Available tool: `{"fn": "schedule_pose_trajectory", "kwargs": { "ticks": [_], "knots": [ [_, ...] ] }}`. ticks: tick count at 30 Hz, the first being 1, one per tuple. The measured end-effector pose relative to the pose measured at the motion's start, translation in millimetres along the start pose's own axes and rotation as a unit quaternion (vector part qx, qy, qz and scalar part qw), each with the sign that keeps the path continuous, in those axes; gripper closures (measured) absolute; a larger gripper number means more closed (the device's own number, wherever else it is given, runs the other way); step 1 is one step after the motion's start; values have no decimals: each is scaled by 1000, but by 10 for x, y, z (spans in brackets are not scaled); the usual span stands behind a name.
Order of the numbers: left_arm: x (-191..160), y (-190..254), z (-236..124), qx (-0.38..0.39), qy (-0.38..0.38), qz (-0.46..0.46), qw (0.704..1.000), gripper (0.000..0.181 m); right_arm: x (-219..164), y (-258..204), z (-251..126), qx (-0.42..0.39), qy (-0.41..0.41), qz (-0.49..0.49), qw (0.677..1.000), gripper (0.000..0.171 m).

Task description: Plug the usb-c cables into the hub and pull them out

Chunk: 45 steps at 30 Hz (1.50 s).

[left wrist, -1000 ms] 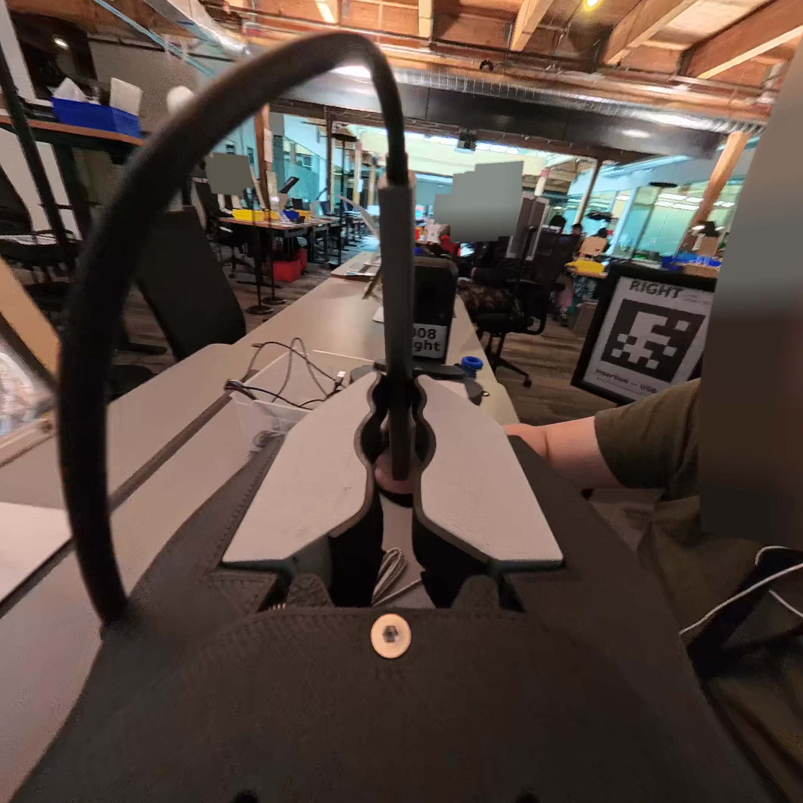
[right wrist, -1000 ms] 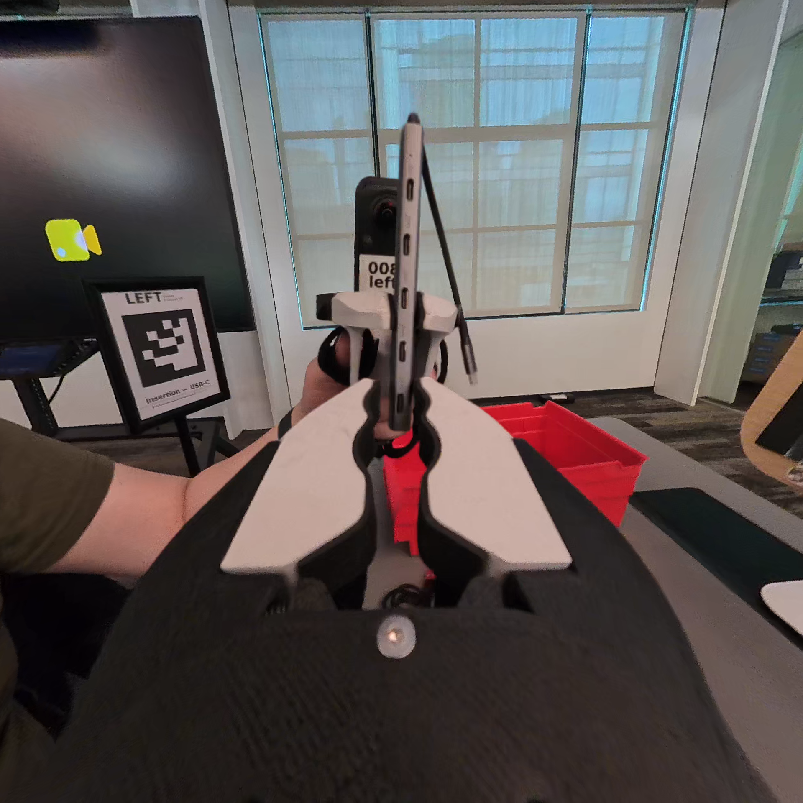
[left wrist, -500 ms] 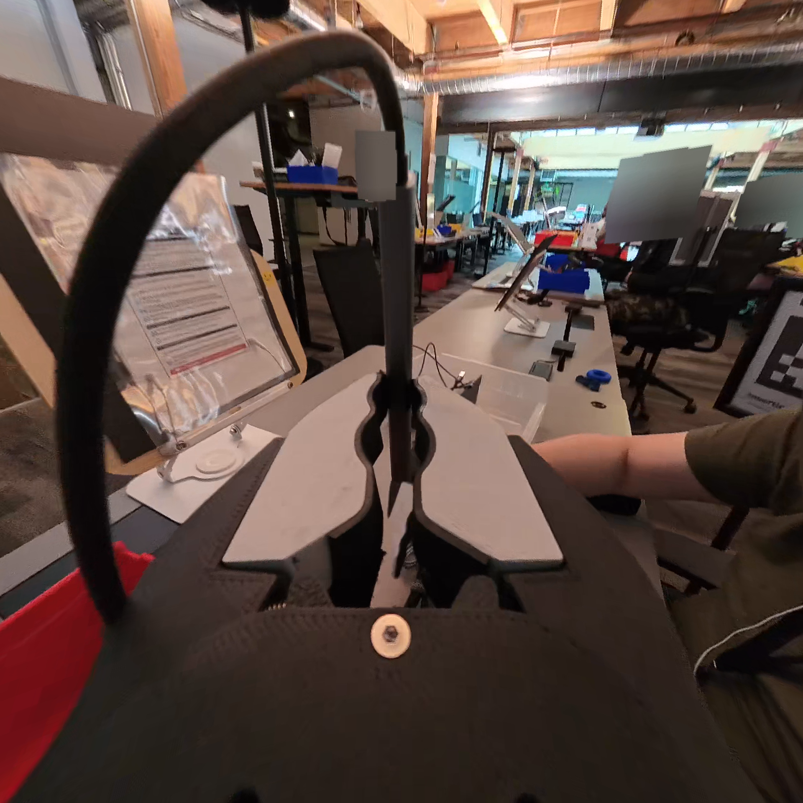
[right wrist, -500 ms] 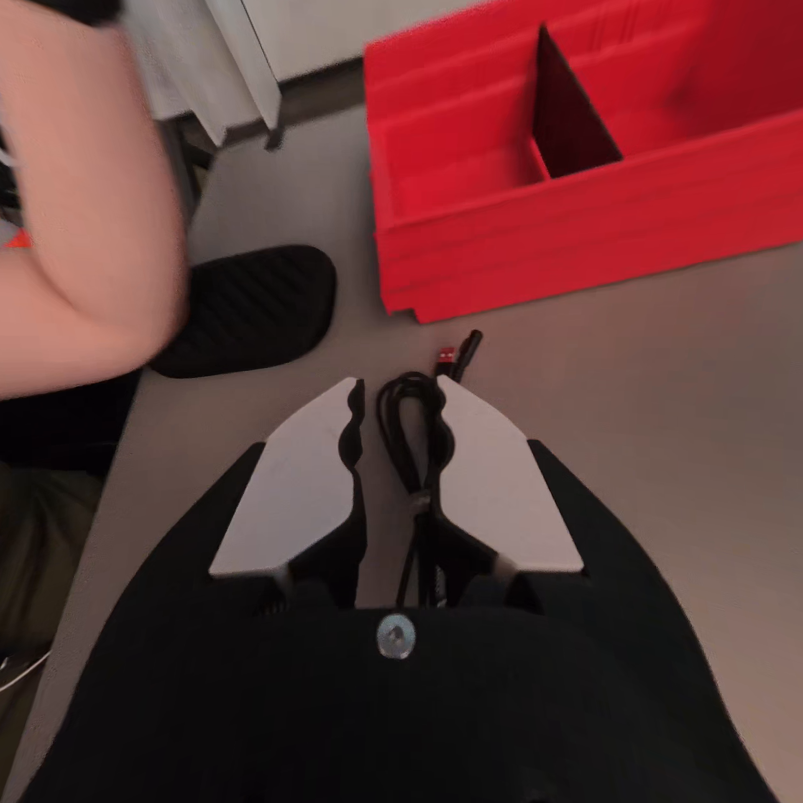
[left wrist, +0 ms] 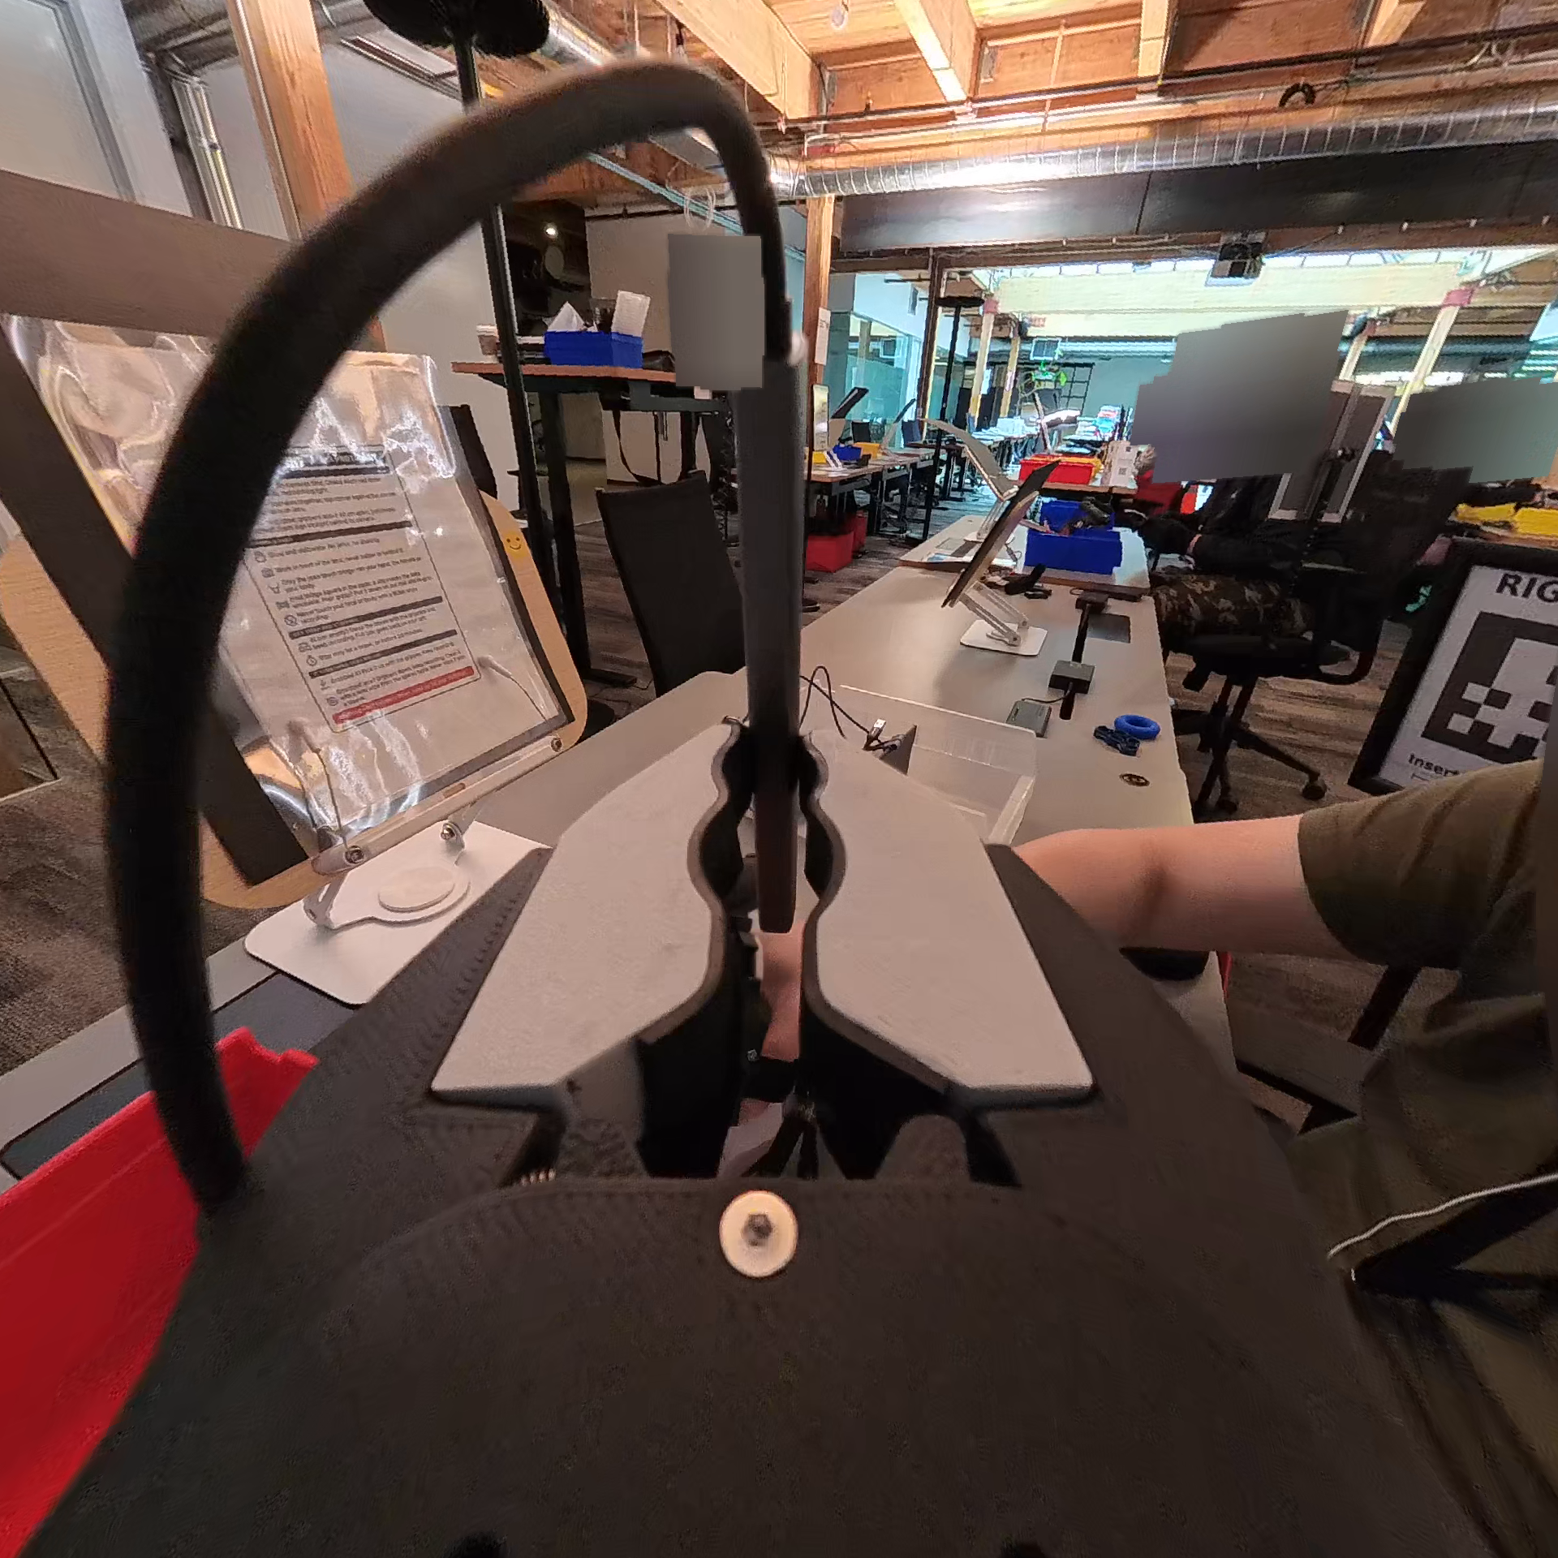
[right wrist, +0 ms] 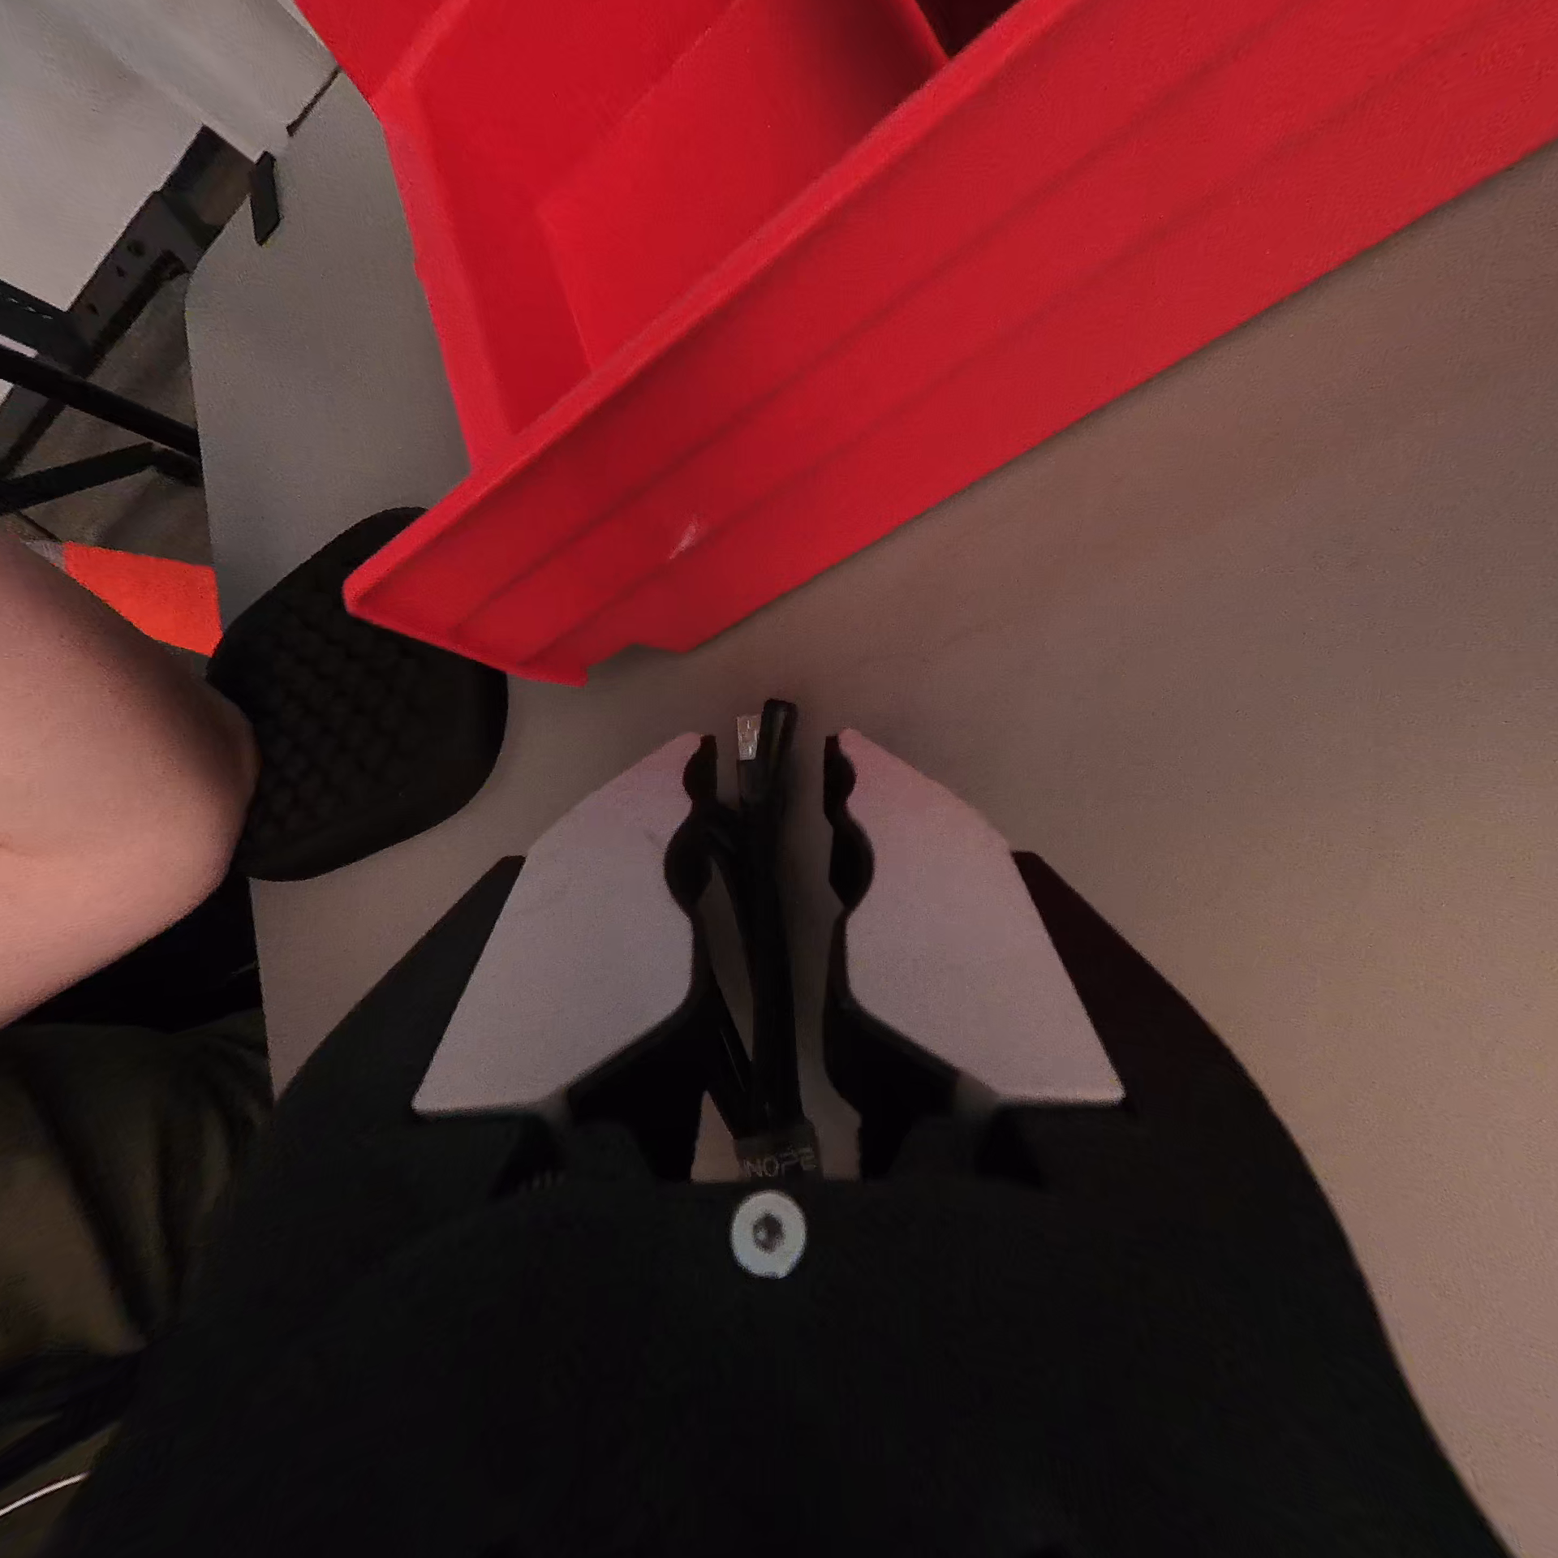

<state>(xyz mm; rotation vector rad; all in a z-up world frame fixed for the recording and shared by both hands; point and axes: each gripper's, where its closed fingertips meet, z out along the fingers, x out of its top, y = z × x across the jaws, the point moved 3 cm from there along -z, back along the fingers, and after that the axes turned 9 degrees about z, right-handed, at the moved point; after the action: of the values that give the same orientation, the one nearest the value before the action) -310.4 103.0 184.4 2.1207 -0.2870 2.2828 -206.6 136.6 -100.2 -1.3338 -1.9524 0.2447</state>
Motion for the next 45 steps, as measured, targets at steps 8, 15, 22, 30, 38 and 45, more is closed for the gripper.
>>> {"fn": "schedule_pose_trajectory", "kwargs": {
  "ticks": [8, 15, 22, 30, 38, 45],
  "knots": [
    [-20, 36, 21, -9, -9, 4, 1000, 172, -27, 28, 116, -1, -34, 16, 999, 149],
    [-48, 40, 50, -14, -19, 6, 1000, 172, -34, 61, 127, -5, -47, 12, 999, 158],
    [-85, 45, 96, -17, -31, 7, 999, 172, -33, 50, 148, -8, -54, -1, 999, 161],
    [-157, 52, 174, -27, -53, 3, 998, 172, 30, -88, -419, 9, 52, -59, 997, 162],
    [-436, 112, 769, -90, -91, -39, 991, 172, -143, -304, -1651, -32, 297, -150, 943, 163],
    [-745, 237, 1281, -171, -77, -31, 982, 172, -292, -694, -2181, -57, 355, -225, 906, 162]
  ]
}}
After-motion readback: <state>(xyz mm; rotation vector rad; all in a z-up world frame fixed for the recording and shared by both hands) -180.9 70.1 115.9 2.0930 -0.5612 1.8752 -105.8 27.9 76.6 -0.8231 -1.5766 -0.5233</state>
